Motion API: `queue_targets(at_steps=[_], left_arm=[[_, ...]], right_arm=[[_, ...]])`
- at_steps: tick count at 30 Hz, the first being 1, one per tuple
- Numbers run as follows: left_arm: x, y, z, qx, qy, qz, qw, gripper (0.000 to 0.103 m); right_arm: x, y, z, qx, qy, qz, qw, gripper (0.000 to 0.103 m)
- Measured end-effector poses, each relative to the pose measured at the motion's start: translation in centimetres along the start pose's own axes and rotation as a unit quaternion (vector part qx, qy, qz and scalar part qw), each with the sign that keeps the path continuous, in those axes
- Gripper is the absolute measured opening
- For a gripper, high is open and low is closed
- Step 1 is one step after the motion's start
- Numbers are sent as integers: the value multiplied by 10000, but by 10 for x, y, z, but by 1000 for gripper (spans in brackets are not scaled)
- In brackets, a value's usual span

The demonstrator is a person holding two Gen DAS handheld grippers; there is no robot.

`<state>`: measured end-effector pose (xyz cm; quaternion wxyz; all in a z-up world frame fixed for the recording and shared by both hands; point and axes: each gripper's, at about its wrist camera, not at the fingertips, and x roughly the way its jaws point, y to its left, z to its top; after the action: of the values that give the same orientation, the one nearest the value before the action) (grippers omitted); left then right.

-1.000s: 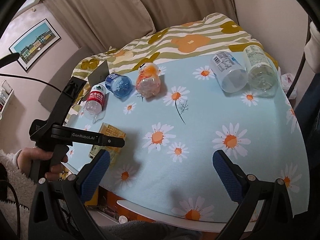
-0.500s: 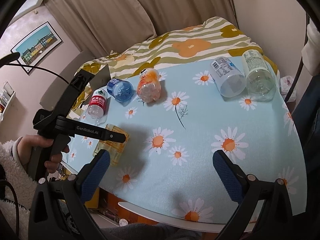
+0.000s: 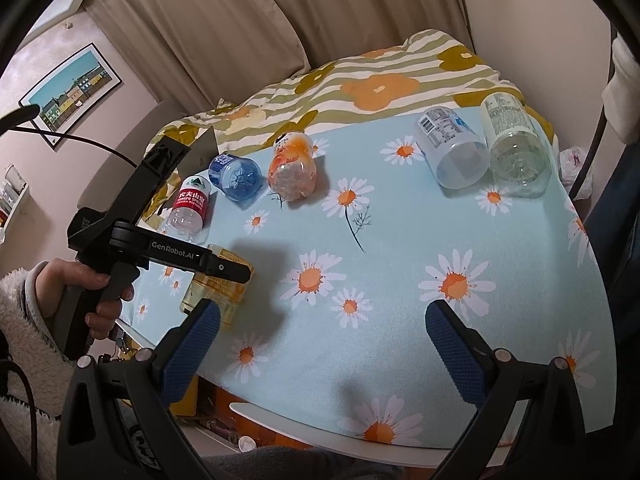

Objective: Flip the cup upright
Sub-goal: 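Rotate the cup upright in the left gripper and lower it onto the tablecloth, then open the left gripper and withdraw it from the upright cup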

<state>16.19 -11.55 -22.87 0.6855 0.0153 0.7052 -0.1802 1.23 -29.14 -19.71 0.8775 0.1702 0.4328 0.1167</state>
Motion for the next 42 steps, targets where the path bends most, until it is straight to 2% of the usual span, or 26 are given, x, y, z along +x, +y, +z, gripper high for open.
queue_targets(at_steps=[5, 10, 12, 14, 16, 19, 25, 28, 32, 38, 42], left_arm=[[-25, -2, -13, 89, -294, -147, 9994, 63], [-55, -8, -34, 80, -1275, -337, 9912, 63], [-59, -10, -44, 60, -1814, -363, 9827, 63], [-59, -12, -56, 106, -2437, -271, 9694, 63], [-57, -14, -60, 82, -2900, -216, 9567, 63], [-49, -14, -64, 45, -3313, -65, 9435, 63], [-34, -15, -66, 181, -3771, 217, 9257, 63], [-34, -20, -72, 271, -3840, 338, 9223, 63], [-34, -26, -83, 341, -3769, 454, 9245, 63], [-34, -26, -99, 286, -3515, 442, 9347, 63], [-33, -30, -104, 357, -3454, 544, 9362, 63]], right_arm=[[-8, 4, 6, -81, -88, -5, 9999, 103], [-19, 12, 11, -202, -233, 39, 9995, 103], [-20, 16, 12, -242, -308, 68, 9992, 103], [-20, 18, 13, -254, -402, 90, 9988, 103], [-19, 22, 14, -288, -523, 92, 9982, 103], [-16, 25, 14, -406, -629, 37, 9972, 103], [-9, 30, 9, -743, -602, -165, 9953, 103], [-5, 30, 5, -796, -530, -239, 9951, 103], [-3, 32, 5, -822, -475, -224, 9952, 103], [-4, 38, 8, -881, -491, -250, 9946, 103], [-5, 39, 10, -821, -536, -278, 9948, 103]])
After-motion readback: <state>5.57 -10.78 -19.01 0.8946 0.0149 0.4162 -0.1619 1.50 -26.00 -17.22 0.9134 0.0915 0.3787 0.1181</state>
